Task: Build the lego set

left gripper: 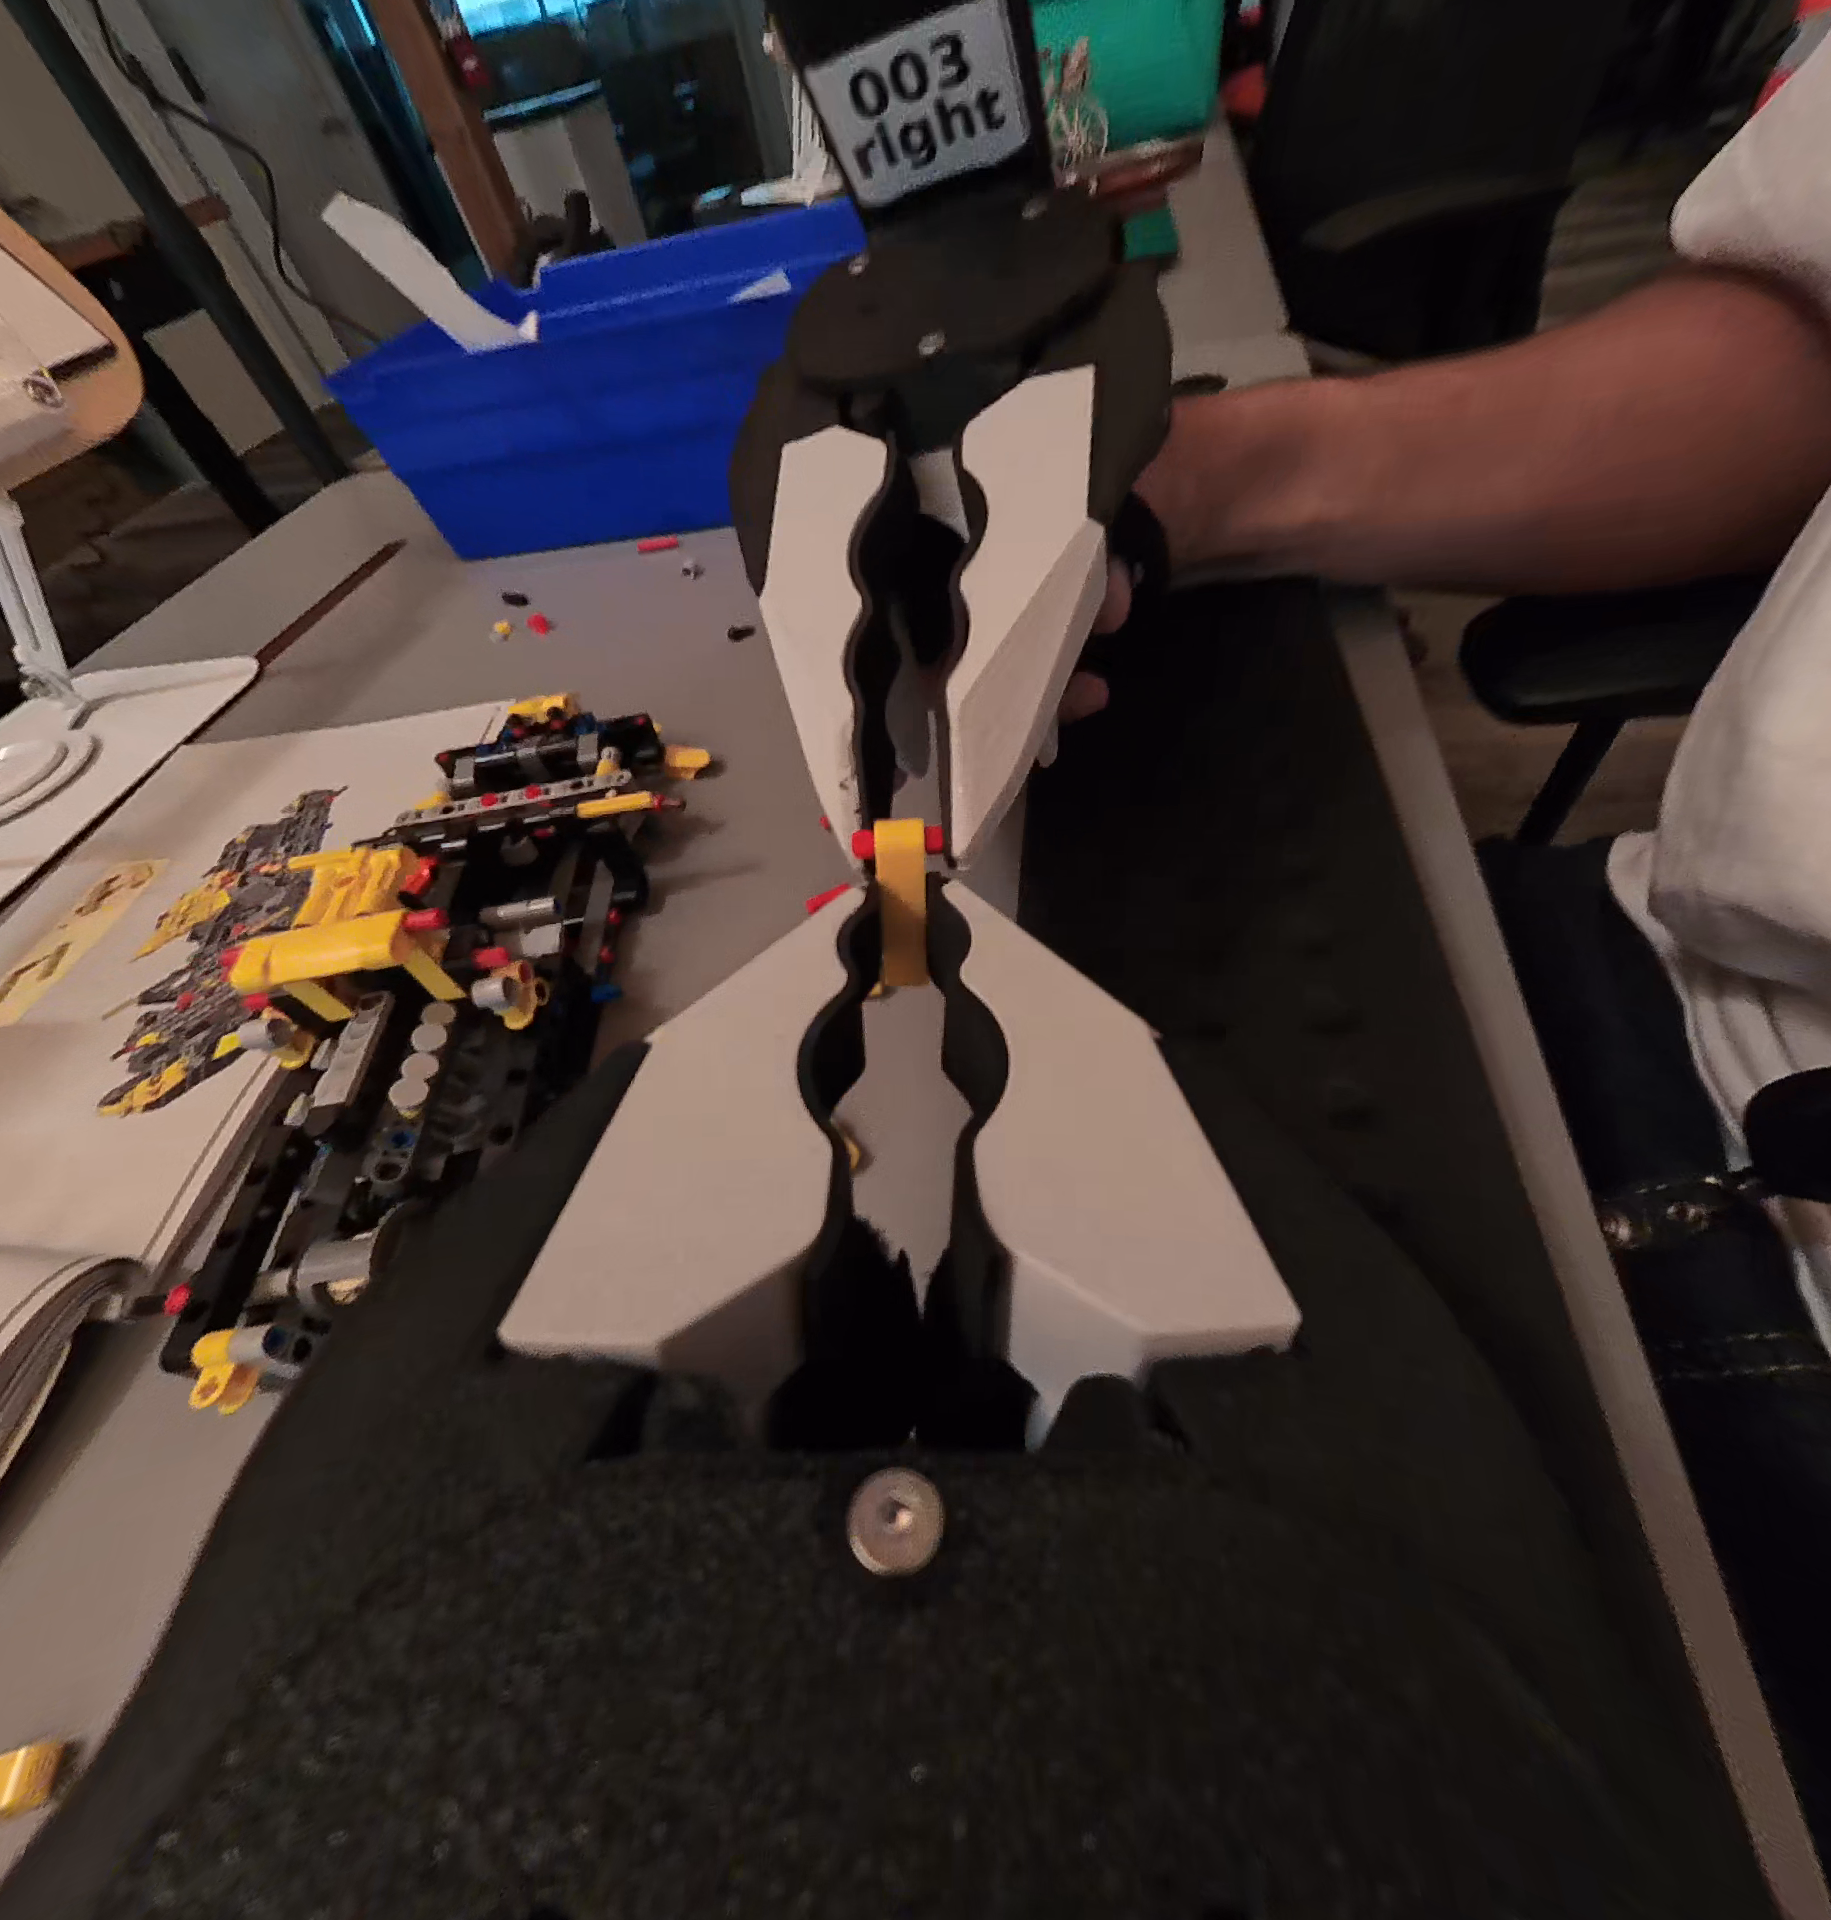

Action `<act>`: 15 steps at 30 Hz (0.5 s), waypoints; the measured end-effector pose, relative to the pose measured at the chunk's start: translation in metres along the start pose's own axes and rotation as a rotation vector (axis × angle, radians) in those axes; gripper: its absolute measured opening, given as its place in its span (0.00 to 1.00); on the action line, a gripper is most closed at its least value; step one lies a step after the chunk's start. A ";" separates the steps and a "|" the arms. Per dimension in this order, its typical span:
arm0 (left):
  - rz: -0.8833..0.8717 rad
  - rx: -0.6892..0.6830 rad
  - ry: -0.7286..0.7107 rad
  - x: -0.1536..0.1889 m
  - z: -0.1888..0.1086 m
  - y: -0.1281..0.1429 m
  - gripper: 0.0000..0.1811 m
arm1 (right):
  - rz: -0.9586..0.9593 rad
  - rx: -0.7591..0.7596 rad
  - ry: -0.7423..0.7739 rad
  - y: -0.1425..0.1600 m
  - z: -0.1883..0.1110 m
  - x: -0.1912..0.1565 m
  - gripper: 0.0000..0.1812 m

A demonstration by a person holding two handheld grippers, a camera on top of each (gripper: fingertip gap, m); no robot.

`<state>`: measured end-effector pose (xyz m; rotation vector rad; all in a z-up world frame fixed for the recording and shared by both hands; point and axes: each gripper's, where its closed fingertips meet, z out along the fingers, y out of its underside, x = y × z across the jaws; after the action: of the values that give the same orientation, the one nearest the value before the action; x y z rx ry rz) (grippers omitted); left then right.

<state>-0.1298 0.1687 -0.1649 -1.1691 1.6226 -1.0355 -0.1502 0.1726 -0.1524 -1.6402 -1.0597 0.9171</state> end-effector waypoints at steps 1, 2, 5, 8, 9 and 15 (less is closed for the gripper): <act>0.001 0.013 0.003 0.001 0.000 -0.002 0.04 | 0.002 0.008 -0.008 -0.002 -0.001 -0.001 0.07; 0.007 0.017 0.003 0.001 0.000 -0.003 0.04 | 0.003 0.010 -0.013 -0.003 -0.001 -0.002 0.07; 0.057 -0.004 -0.014 0.004 0.002 0.001 0.04 | 0.018 -0.023 -0.033 0.001 -0.001 -0.004 0.07; 0.093 -0.034 -0.019 0.006 0.005 0.005 0.04 | -0.039 -0.061 -0.012 0.007 -0.001 -0.004 0.05; 0.103 -0.042 -0.030 0.006 0.006 0.005 0.04 | -0.045 -0.064 -0.007 0.008 -0.001 -0.003 0.05; 0.088 -0.041 -0.045 0.002 0.005 0.005 0.04 | -0.077 -0.060 0.015 0.007 -0.001 0.000 0.04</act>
<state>-0.1267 0.1670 -0.1713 -1.1293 1.6514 -0.9179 -0.1482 0.1714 -0.1587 -1.6413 -1.1417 0.8285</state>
